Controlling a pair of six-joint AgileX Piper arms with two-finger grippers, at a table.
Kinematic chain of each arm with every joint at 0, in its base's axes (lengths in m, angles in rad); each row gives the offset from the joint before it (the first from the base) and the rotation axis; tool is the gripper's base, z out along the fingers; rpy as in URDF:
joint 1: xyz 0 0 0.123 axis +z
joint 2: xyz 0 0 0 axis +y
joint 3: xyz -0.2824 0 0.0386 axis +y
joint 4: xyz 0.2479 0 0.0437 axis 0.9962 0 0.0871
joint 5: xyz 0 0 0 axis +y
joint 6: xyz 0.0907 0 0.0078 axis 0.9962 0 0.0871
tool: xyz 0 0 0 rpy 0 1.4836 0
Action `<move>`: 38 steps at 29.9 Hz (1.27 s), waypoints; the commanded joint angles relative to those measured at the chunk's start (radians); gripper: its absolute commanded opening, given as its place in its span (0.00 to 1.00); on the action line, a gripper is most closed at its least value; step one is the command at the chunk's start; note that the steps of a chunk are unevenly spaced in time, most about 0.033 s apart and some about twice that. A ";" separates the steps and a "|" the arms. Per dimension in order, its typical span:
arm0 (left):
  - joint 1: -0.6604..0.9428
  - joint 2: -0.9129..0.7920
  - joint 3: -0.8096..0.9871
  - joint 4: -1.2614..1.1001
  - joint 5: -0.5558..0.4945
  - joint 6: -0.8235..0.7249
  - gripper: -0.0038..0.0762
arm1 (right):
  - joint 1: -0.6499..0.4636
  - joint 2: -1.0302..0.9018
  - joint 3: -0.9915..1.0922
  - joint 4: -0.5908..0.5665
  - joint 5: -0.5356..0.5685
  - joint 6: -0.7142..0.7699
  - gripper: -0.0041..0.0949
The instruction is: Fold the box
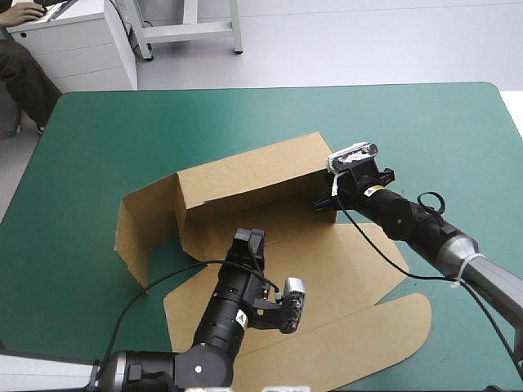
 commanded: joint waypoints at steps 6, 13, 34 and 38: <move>0.178 -0.060 -0.394 -0.577 -0.049 0.465 0.06 | -0.100 -0.028 -0.045 0.006 0.115 0.009 0.02; 0.620 -0.065 -0.739 -0.989 -0.045 0.555 0.06 | -0.176 -0.028 -0.061 0.002 0.241 0.049 0.02; 1.933 -0.130 -0.469 -1.986 -0.161 0.680 0.06 | -0.212 -0.028 -0.201 -0.273 0.568 0.345 0.03; 1.976 -0.130 -0.325 -2.025 -0.235 0.705 0.06 | -0.212 -0.028 -0.201 -0.280 0.578 0.353 0.03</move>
